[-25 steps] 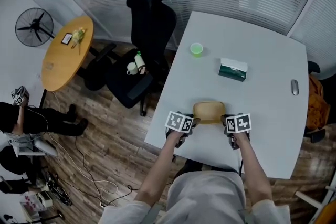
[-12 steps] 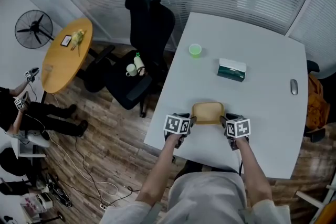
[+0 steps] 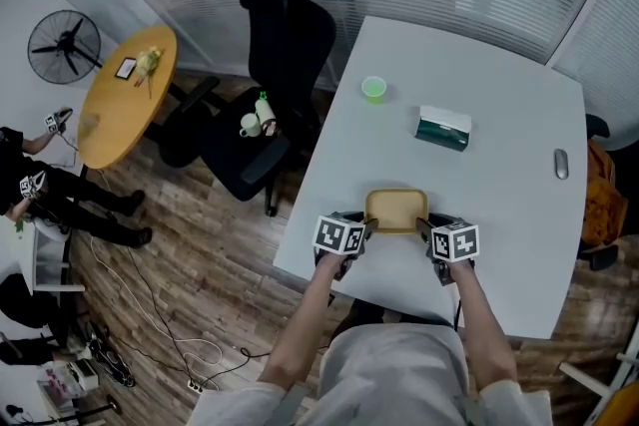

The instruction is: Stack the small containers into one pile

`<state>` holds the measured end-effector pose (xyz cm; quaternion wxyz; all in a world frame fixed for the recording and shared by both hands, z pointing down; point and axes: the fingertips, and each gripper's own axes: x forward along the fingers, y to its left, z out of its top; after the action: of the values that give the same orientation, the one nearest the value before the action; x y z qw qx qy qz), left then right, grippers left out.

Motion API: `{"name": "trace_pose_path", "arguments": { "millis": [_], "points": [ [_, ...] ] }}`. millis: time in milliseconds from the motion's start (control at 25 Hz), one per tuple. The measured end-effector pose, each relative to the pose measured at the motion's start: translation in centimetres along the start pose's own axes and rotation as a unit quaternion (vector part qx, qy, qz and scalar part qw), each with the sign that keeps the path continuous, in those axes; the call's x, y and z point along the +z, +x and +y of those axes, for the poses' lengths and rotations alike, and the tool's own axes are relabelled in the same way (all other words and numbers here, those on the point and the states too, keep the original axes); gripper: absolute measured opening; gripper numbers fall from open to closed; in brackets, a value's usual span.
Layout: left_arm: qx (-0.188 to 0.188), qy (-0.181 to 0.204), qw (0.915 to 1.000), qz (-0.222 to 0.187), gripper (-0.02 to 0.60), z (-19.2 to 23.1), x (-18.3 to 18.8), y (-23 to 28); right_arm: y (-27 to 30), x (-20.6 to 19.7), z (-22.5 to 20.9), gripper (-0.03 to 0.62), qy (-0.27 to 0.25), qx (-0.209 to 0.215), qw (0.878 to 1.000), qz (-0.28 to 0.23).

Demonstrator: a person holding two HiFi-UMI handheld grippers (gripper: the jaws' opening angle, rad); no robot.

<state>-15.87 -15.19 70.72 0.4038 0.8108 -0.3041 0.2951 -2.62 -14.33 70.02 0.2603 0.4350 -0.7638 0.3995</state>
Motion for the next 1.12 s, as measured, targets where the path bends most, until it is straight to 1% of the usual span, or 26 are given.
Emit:
{"name": "trace_pose_path", "arguments": {
  "millis": [120, 240, 400, 520, 760, 1120],
  "points": [
    [-0.007, 0.000, 1.0000, -0.003, 0.167, -0.5, 0.5, -0.8, -0.5, 0.2, 0.5, 0.130, 0.009, 0.007, 1.000, 0.005],
    [-0.016, 0.007, 0.9998, -0.006, 0.167, -1.2, 1.6, -1.3, -0.8, 0.8, 0.5, 0.131, 0.015, 0.007, 1.000, 0.003],
    [-0.016, 0.012, 0.9997, 0.014, 0.167, -1.1, 1.5, -0.8, -0.5, 0.5, -0.1, 0.129, 0.024, -0.002, 1.000, 0.013],
    [-0.013, 0.008, 0.9997, 0.017, 0.167, -0.8, 1.3, -0.6, -0.3, 0.4, -0.1, 0.129, 0.015, -0.004, 1.000, 0.020],
    [-0.014, -0.004, 0.9996, 0.024, 0.167, -0.8, 0.6, -0.3, 0.0, 0.6, -0.2, 0.129, 0.014, -0.011, 0.999, 0.030],
    [0.000, -0.009, 0.9996, 0.028, 0.166, 0.6, 0.0, 0.7, 0.8, 0.6, -0.2, 0.124, -0.009, -0.024, 0.999, 0.046]
  ]
}}
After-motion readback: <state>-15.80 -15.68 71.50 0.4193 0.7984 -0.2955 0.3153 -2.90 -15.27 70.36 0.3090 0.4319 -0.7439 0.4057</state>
